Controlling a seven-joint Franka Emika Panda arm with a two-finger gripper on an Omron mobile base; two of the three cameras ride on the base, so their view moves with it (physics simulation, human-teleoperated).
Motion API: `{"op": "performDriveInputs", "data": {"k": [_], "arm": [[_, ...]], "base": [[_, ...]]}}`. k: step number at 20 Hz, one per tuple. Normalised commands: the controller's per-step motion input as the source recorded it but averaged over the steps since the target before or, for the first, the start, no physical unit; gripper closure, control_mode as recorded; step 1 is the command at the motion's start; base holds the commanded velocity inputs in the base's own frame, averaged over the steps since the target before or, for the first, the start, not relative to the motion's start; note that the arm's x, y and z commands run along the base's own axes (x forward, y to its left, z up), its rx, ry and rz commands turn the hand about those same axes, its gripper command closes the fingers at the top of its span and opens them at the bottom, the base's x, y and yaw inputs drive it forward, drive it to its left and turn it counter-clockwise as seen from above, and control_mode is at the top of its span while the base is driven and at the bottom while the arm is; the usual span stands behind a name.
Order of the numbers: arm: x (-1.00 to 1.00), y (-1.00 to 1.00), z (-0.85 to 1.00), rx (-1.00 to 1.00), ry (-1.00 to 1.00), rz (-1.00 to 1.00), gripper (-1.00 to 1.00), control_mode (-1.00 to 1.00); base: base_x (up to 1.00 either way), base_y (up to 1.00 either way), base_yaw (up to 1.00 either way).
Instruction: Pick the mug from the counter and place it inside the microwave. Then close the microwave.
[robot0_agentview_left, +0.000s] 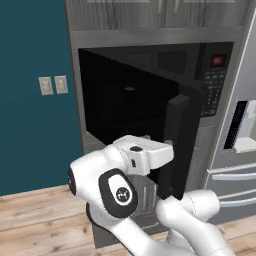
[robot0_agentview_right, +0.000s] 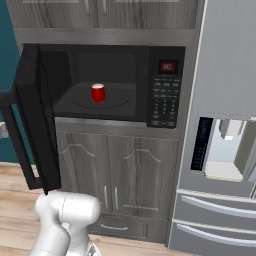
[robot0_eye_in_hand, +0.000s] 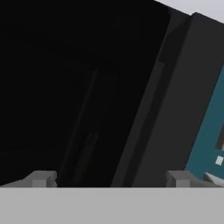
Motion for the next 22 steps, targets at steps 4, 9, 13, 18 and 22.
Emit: {"op": "performDriveInputs", "data": {"k": [4, 9, 13, 18, 22], "arm": [[0.22, -0.6, 0.01, 0.0, 0.0, 0.04, -1.0, -1.0], [0.27, -0.43, 0.01, 0.0, 0.0, 0.09, -1.0, -1.0], [0.34, -0.37, 0.02, 0.0, 0.01, 0.1, -1.0, -1.0], [0.39, -0.39, 0.0, 0.0, 0.0, 0.1, -1.0, -1.0], [0.49, -0.38, 0.06, 0.0, 0.03, 0.09, -1.0, -1.0]], "base": [[0.0, 0.0, 0.0], [0.0, 0.0, 0.0], [0.0, 0.0, 0.0], [0.0, 0.0, 0.0], [0.0, 0.0, 0.0]]}}
